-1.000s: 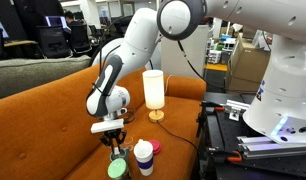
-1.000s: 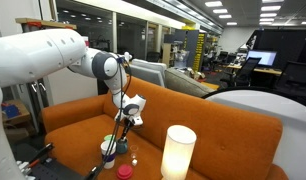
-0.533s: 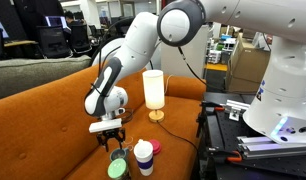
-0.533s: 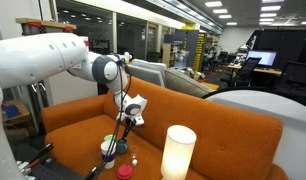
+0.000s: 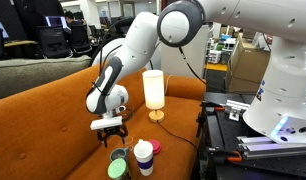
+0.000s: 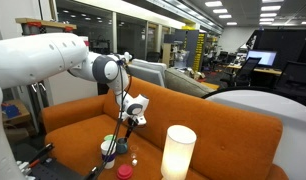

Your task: Place one white cube from the sofa in the blue mug

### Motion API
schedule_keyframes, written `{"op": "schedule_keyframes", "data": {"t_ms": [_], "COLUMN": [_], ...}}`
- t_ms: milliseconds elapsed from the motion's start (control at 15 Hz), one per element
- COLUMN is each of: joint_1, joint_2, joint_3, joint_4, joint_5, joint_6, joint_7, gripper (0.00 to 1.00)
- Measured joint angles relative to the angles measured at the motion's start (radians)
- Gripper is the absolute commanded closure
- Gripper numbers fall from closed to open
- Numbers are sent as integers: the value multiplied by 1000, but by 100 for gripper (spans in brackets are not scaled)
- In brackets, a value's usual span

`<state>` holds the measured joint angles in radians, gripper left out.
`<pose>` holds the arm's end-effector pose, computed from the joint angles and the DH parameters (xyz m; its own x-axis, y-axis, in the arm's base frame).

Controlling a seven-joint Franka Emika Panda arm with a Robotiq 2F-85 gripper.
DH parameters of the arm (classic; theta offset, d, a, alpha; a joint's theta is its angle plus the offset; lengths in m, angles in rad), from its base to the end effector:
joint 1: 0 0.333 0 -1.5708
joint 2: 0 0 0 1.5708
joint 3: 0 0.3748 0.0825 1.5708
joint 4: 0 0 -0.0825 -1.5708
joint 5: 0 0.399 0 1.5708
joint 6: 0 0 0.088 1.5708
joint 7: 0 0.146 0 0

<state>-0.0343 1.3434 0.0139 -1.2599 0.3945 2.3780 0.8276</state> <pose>0.7151 -0.0017 -0.1234 0.3572 -0.8748 -0.3272 -0.9186 -0.3925 0.0464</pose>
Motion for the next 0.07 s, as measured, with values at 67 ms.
{"op": "schedule_keyframes", "data": {"t_ms": [67], "joint_1": [1], "joint_2": [0], "joint_3": [0], "joint_4": [0], "joint_5": [0], "joint_6": [0], "joint_7": [1], "gripper": [0]}}
